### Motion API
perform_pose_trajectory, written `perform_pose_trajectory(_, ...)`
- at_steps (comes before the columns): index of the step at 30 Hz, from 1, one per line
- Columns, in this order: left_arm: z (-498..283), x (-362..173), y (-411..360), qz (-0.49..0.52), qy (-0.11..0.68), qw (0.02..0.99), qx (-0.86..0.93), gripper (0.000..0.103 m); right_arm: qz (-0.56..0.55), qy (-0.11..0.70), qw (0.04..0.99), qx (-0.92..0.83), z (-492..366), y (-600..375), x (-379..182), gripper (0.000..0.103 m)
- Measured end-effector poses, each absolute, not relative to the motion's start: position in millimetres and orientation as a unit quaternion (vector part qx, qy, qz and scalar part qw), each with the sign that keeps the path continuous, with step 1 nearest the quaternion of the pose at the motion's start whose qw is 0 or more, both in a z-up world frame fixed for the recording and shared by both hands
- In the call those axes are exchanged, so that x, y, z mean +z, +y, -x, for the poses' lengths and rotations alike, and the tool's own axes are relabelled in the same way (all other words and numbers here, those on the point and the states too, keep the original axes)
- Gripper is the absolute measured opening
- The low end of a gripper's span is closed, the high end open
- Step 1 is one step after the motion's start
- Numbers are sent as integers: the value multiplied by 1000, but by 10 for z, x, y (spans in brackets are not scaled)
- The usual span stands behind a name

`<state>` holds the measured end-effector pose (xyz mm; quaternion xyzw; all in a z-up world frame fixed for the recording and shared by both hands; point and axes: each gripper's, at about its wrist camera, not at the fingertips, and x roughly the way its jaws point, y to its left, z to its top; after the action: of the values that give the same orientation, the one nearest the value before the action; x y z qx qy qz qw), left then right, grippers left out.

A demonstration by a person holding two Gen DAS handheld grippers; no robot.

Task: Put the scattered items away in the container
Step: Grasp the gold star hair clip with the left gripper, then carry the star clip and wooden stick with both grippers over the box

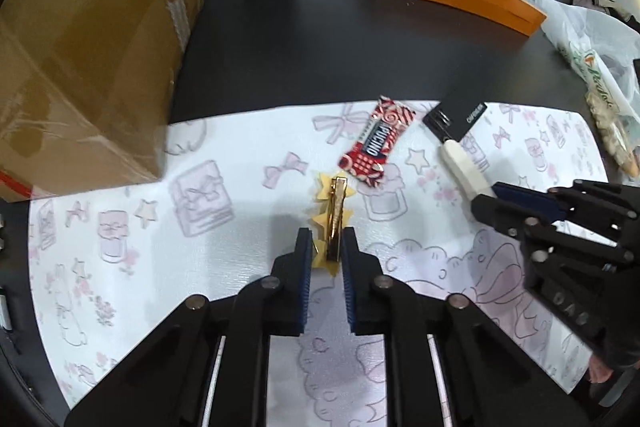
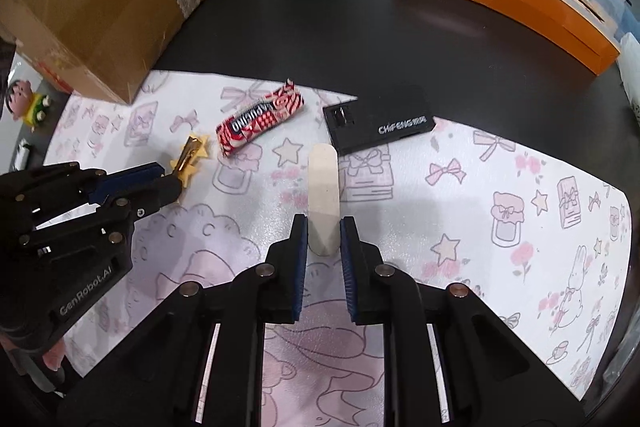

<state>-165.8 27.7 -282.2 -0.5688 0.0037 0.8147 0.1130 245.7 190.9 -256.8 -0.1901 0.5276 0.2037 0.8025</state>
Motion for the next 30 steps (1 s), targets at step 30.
perform_pose_trajectory(30, 1533, -1720, 135, 492, -15, 121, 862, 14, 190, 443, 841, 245, -1874, 2357, -1495, 16)
